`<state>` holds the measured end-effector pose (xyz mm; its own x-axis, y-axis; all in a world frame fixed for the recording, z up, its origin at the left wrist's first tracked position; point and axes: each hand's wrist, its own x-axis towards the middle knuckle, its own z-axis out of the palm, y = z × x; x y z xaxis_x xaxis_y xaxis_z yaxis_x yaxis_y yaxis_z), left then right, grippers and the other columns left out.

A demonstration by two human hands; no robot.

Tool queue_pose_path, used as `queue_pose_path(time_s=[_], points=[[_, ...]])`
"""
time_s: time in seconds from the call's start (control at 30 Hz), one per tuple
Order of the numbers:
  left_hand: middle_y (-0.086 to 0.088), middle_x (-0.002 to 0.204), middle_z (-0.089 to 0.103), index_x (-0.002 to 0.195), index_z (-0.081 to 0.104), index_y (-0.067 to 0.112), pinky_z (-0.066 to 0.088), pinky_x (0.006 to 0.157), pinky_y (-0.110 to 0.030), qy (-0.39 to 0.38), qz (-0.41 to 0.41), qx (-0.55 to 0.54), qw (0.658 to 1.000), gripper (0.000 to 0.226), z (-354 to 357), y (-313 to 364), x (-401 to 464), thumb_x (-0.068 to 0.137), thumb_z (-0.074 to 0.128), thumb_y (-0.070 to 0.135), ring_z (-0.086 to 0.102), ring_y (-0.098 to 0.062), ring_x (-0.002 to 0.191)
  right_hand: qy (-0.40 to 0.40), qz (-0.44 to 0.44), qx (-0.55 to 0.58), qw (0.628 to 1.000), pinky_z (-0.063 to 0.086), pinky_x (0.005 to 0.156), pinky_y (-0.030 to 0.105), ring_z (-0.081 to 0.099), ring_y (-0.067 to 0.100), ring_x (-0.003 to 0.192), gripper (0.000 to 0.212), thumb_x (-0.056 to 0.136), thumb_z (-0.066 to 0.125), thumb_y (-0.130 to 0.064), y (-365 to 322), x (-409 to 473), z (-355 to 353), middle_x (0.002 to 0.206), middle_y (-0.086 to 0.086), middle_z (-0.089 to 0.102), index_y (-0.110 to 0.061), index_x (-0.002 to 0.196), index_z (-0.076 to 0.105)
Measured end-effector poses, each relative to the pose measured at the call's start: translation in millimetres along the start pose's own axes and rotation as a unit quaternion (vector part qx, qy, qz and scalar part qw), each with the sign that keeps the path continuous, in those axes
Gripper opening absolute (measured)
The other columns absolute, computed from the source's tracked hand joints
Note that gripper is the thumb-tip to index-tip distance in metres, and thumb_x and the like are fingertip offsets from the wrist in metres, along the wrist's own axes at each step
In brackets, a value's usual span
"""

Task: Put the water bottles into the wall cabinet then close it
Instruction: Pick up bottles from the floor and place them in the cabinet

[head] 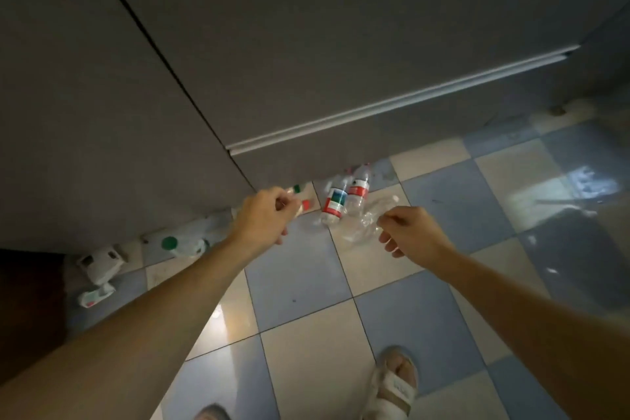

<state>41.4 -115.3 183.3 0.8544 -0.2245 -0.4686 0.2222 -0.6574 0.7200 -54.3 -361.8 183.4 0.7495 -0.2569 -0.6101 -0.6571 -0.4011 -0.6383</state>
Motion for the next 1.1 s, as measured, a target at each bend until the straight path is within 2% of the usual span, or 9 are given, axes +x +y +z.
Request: queue_pose_path(time_s=[0.2, 0.3, 0.47, 0.53, 0.6, 0.7, 0.87, 0.97, 1.1], points=[[0.0, 0.079, 0.067, 0.084, 0.061, 0.025, 0.058, 0.053, -0.033, -0.03, 0.018, 0.037, 0.999, 0.017, 125.3, -67.0, 81.4, 0.098, 0.064, 0.033, 0.069, -0.021, 0.067, 0.023, 0.053, 0.025, 0.998, 0.057, 0.062, 0.028, 0.069, 0.021, 0.071, 0.02, 0.104, 0.053, -0.019, 116.1, 101.4, 14.5, 0.088, 0.012, 0.074, -0.009, 0.102, 0.071], [-0.001, 0.086, 0.067, 0.09, 0.063, 0.017, 0.058, 0.069, -0.043, -0.026, 0.026, 0.076, 0.996, 0.018, 169.0, -96.6, 128.0, 0.095, 0.068, 0.034, 0.066, -0.024, 0.078, 0.032, 0.048, 0.029, 0.998, 0.059, 0.064, 0.029, 0.07, 0.02, 0.071, 0.02, 0.103, 0.054, -0.021, 159.1, 149.8, 28.9, 0.087, 0.009, 0.074, -0.013, 0.098, 0.071], [-0.008, 0.113, 0.06, 0.108, 0.058, 0.015, 0.043, 0.074, -0.032, 0.002, 0.018, 0.142, 0.99, 0.035, 235.8, -144.7, 205.0, 0.086, 0.075, 0.038, 0.059, -0.023, 0.095, 0.05, 0.072, 0.034, 0.996, 0.061, 0.063, 0.029, 0.071, 0.02, 0.072, 0.022, 0.101, 0.057, -0.028, 220.2, 226.5, 58.6, 0.09, 0.009, 0.072, -0.01, 0.11, 0.067], [-0.008, 0.125, 0.051, 0.123, 0.053, 0.015, 0.044, 0.082, -0.033, 0.009, 0.004, 0.16, 0.987, 0.054, 260.4, -161.5, 228.4, 0.083, 0.078, 0.042, 0.055, -0.026, 0.106, 0.09, 0.113, 0.073, 0.987, 0.063, 0.065, 0.035, 0.071, 0.025, 0.079, 0.039, 0.098, 0.064, -0.035, 236.1, 253.9, 70.1, 0.096, 0.009, 0.067, -0.01, 0.126, 0.053], [-0.01, 0.132, 0.048, 0.134, 0.047, 0.015, 0.047, 0.089, -0.038, 0.018, -0.015, 0.155, 0.988, 0.069, 280.2, -175.6, 244.2, 0.08, 0.08, 0.044, 0.055, -0.029, 0.114, 0.13, 0.148, 0.123, 0.973, 0.063, 0.063, 0.038, 0.07, 0.028, 0.085, 0.067, 0.093, 0.07, -0.043, 246.8, 277.5, 78.9, 0.102, 0.008, 0.06, -0.019, 0.144, 0.036], [-0.014, 0.133, 0.052, 0.141, 0.042, 0.016, 0.051, 0.092, -0.042, 0.026, -0.011, 0.154, 0.988, 0.08, 298.1, -189.9, 258.1, 0.079, 0.082, 0.045, 0.058, -0.033, 0.116, 0.152, 0.165, 0.181, 0.958, 0.061, 0.055, 0.037, 0.071, 0.028, 0.084, 0.091, 0.086, 0.077, -0.05, 256.7, 303.1, 89.3, 0.103, 0.006, 0.056, -0.025, 0.153, 0.021], [-0.014, 0.127, 0.059, 0.136, 0.048, 0.014, 0.053, 0.086, -0.039, 0.019, -0.004, 0.146, 0.989, 0.066, 293.5, -197.4, 257.2, 0.082, 0.08, 0.033, 0.063, -0.032, 0.108, 0.137, 0.17, 0.214, 0.952, 0.064, 0.055, 0.044, 0.073, 0.031, 0.081, 0.068, 0.083, 0.081, -0.037, 257.3, 314.0, 102.7, 0.106, 0.009, 0.06, -0.019, 0.13, 0.035], [-0.011, 0.127, 0.062, 0.136, 0.046, 0.013, 0.051, 0.078, -0.035, -0.004, -0.018, 0.123, 0.992, 0.065, 288.2, -207.6, 238.4, 0.082, 0.08, 0.028, 0.065, -0.029, 0.104, 0.118, 0.173, 0.255, 0.944, 0.063, 0.054, 0.044, 0.072, 0.032, 0.086, 0.065, 0.086, 0.079, -0.031, 255.4, 309.6, 106.6, 0.11, 0.01, 0.058, -0.018, 0.133, 0.036], [-0.008, 0.123, 0.062, 0.138, 0.044, 0.017, 0.056, 0.088, -0.039, -0.024, -0.041, 0.098, 0.994, 0.075, 283.8, -228.0, 202.0, 0.076, 0.084, 0.03, 0.065, -0.026, 0.102, 0.088, 0.176, 0.259, 0.945, 0.062, 0.053, 0.042, 0.072, 0.032, 0.086, 0.066, 0.084, 0.081, -0.03, 259.2, 302.1, 107.3, 0.113, 0.009, 0.058, -0.019, 0.132, 0.037]])
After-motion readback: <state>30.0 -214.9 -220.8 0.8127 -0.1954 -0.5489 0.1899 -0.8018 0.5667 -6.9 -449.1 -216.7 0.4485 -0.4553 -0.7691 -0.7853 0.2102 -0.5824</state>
